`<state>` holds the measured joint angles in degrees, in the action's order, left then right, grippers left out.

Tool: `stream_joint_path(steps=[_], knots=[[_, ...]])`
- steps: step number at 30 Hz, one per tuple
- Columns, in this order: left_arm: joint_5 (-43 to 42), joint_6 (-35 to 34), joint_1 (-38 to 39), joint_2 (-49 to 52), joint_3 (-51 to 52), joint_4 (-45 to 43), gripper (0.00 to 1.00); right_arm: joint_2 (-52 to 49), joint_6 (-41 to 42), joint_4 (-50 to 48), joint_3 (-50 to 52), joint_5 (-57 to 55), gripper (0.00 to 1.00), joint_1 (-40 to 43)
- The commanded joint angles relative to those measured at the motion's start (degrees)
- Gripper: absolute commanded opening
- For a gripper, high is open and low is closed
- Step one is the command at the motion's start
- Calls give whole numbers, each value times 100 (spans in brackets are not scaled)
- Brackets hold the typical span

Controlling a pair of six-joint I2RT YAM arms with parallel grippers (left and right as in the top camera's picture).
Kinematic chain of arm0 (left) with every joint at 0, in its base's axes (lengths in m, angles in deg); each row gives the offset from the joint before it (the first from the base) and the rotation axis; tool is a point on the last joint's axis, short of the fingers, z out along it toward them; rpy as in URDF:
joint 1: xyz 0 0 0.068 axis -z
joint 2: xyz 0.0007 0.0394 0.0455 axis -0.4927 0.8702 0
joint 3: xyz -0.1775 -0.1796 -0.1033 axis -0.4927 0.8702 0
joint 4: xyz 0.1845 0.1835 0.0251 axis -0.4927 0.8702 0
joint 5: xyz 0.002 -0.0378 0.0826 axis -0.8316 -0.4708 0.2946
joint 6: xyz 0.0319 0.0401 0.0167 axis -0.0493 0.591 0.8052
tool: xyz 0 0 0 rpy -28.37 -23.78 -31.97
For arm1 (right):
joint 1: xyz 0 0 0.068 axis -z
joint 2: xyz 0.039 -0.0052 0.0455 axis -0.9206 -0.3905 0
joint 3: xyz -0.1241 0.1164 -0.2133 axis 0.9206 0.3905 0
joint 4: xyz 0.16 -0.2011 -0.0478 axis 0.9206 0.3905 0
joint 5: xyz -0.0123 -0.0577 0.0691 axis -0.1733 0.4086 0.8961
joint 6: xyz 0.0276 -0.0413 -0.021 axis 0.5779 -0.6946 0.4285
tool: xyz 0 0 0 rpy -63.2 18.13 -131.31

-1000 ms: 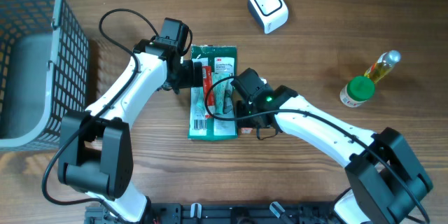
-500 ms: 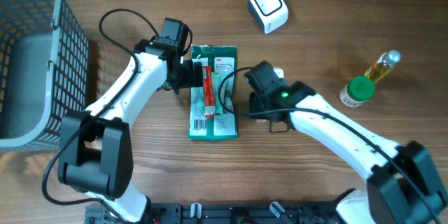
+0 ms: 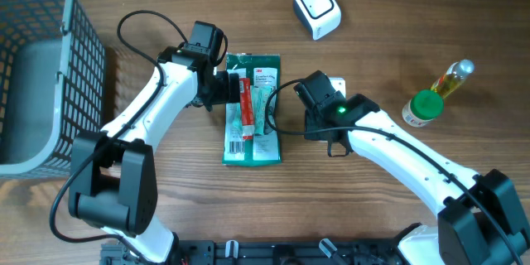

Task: Scan the item barcode
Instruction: 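Lower the right gripper and close it on the Kleenex pack, then lift the Kleenex pack and move it right with the right gripper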

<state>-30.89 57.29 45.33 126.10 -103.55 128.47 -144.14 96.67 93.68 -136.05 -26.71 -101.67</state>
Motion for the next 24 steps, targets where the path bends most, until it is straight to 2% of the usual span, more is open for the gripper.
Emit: stream_joint_path(steps=[1,24], knots=[[33,-9,15,-94,26,0,100,57,-59,-4,-90,94,16,20],[33,-9,15,-94,26,2,100,48,-81,-168,-90,529,17,20]])
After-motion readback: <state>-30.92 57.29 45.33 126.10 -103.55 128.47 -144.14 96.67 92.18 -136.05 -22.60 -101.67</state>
